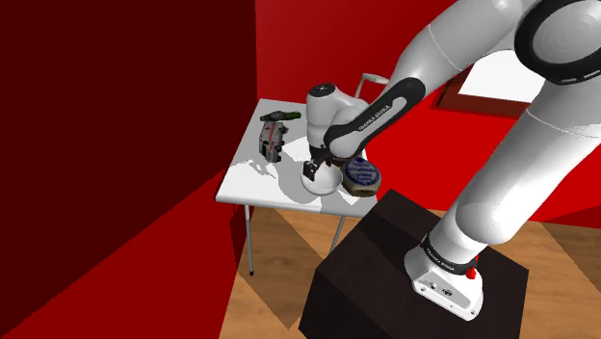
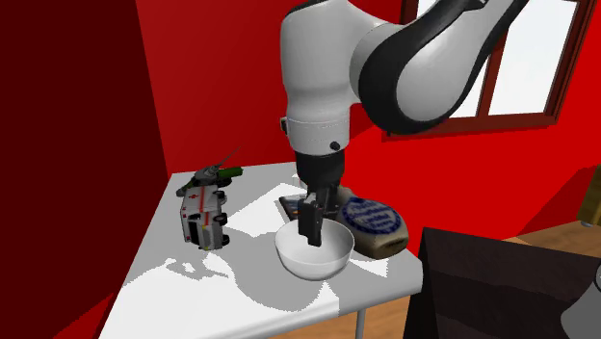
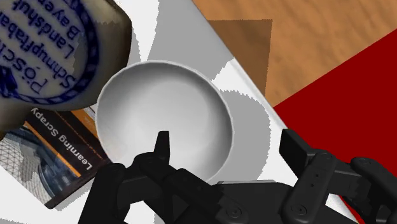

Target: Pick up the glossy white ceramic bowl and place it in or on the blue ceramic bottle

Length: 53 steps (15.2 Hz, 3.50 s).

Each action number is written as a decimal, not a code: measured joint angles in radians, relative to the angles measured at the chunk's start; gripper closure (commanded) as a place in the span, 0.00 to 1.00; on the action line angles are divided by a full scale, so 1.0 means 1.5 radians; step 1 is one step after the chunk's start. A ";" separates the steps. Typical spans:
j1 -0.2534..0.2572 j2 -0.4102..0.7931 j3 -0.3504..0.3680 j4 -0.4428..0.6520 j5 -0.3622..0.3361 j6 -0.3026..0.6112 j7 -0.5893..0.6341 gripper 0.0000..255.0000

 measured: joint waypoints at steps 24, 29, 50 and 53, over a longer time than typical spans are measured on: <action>0.025 0.242 -0.052 0.103 -0.160 0.127 0.133 1.00; 0.025 0.242 -0.052 0.103 -0.160 0.127 0.133 1.00; -0.004 0.075 0.000 0.082 -0.036 -0.006 0.015 1.00; -0.004 0.050 0.003 0.081 -0.020 -0.028 0.000 1.00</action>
